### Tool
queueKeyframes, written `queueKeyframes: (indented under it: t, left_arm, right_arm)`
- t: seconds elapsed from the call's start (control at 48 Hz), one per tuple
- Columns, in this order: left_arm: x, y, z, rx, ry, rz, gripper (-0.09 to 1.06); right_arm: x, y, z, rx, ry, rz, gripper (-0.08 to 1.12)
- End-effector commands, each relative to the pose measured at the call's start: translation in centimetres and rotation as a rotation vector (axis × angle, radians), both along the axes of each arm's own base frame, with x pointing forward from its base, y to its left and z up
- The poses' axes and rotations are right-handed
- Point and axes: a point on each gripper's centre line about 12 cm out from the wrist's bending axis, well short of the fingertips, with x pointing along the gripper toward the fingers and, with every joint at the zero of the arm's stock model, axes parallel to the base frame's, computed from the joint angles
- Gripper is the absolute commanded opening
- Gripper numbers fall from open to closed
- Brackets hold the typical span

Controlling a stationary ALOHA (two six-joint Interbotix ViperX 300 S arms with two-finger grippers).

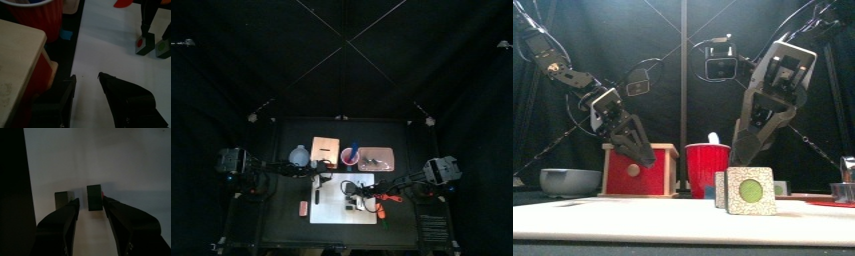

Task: Place sushi on board then cut the sushi with the knife then place the pieces on the plate
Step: Place the 4 sushi pieces on the plate

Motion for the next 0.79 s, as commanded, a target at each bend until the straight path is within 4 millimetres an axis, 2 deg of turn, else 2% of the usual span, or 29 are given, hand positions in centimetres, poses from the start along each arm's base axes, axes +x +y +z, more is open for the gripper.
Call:
queueKeyframes:
  t: [0.021,0.292,0.562,0.667,0.792]
  left_arm:
    - [0.5,0.2,0.5,0.002,-0.020,0.005,0.80]
    - [0.6,0.2,0.2,0.002,-0.011,0.005,0.80]
    - [0.6,0.3,0.2,0.002,-0.011,0.007,0.80]
    - [0.6,0.3,0.2,0.002,-0.011,0.007,0.80]
    - [0.6,0.3,0.2,0.002,-0.011,0.007,0.80]
  right_arm:
    - [0.7,0.0,1.2,0.002,-0.039,0.001,0.79]
    - [1.0,-0.2,0.5,-0.013,-0.024,0.008,0.79]
    - [1.6,-1.0,0.1,-0.038,-0.006,0.001,0.70]
    - [1.4,-2.0,0.8,-0.031,-0.003,-0.035,0.64]
    - [0.8,-3.3,2.3,-0.013,-0.022,-0.084,0.63]
